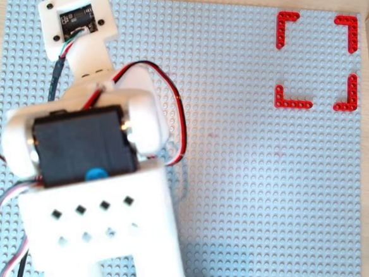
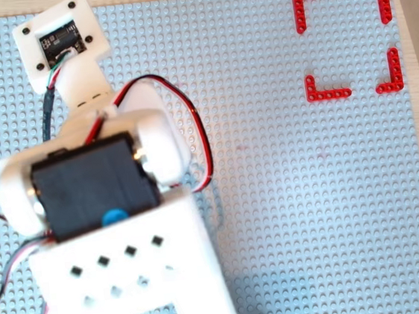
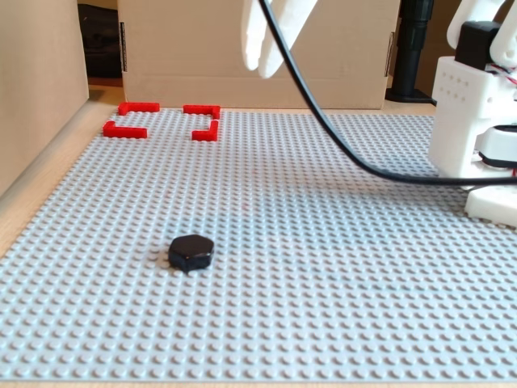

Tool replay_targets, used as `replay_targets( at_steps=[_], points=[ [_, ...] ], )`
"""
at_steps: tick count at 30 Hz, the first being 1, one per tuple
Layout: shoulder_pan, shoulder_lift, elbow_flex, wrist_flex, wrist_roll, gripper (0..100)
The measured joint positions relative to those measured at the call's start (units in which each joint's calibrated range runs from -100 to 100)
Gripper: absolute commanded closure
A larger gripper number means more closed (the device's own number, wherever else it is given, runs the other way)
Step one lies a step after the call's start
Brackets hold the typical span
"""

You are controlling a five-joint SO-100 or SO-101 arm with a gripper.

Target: Grab the Lego and store it in red box

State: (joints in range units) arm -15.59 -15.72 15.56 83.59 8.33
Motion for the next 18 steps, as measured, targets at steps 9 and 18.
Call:
replay_targets(
  at_steps=[9, 18],
  points=[
    [-0.9, 15.8, 0.0, -11.7, 0.8, 84],
    [-1.9, 30.7, -8.4, -14.8, 0.9, 84]
  ],
)
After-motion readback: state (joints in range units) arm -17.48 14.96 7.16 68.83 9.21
